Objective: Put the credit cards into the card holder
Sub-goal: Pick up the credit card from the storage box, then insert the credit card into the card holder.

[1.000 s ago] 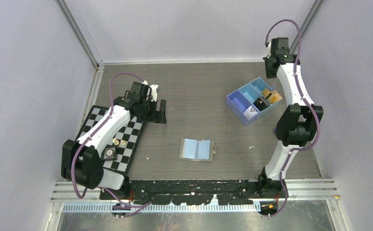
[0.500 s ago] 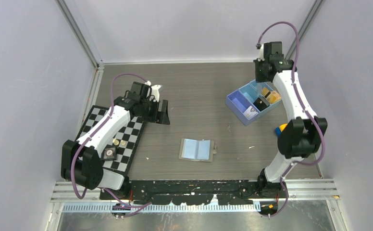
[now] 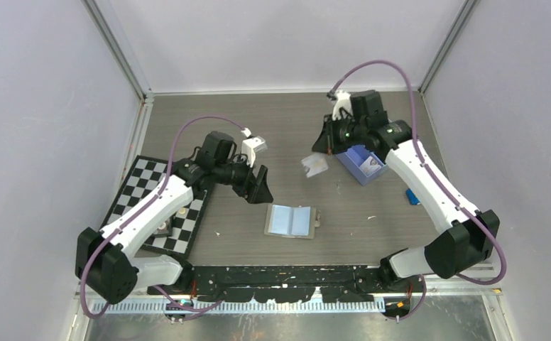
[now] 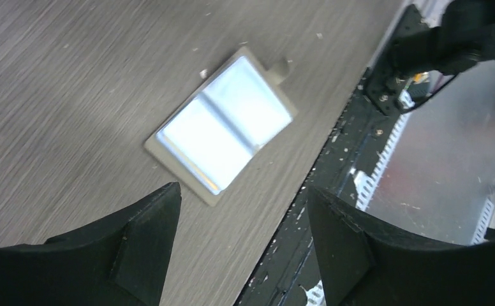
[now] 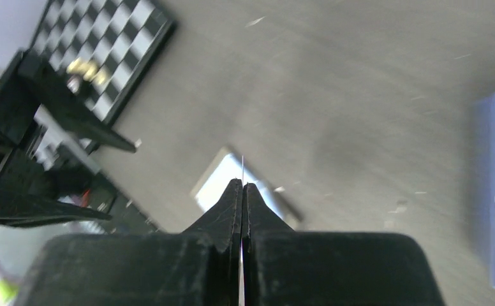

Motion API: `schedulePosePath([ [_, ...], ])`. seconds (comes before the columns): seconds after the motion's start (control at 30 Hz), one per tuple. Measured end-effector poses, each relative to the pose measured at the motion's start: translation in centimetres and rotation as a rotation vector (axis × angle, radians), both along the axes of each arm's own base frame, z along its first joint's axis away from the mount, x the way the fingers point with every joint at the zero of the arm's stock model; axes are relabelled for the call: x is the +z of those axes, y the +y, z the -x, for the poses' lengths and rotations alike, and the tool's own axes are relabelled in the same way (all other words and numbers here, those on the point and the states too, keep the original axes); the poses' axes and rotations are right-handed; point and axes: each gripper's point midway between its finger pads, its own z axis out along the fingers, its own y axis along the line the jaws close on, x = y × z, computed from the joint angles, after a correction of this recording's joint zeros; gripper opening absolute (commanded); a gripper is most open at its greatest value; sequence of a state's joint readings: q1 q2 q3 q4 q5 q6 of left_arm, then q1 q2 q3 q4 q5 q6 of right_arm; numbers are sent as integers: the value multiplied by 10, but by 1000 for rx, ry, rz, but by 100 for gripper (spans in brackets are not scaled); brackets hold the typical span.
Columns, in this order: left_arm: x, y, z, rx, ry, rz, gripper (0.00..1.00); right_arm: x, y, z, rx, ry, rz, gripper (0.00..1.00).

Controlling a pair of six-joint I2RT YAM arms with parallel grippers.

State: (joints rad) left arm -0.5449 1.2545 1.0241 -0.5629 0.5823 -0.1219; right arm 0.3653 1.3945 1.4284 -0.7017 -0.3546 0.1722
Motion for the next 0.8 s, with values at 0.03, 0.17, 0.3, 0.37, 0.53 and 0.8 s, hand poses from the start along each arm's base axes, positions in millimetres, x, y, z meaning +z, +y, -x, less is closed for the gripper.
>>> schedulePosePath([
  [0.03, 5, -3, 5, -23, -12, 23, 77, -9, 11, 10, 43, 45, -30, 1],
  [0.17, 18, -12, 17, -90, -39, 86, 78, -33, 48, 51, 199, 206, -128, 1],
  [0.3, 17, -20, 28, -147, -43, 98, 79, -33, 74, 81, 330, 294, -228, 0],
  [0.37, 16, -25, 36, -180, -33, 103, 79, -30, 86, 93, 387, 325, -275, 0],
  [0.53, 15, -39, 53, -265, 7, 141, 57, -25, 110, 116, 516, 369, -333, 1],
  [0.8, 15, -51, 68, -322, 101, 191, 0, -30, 113, 132, 579, 406, -321, 15],
])
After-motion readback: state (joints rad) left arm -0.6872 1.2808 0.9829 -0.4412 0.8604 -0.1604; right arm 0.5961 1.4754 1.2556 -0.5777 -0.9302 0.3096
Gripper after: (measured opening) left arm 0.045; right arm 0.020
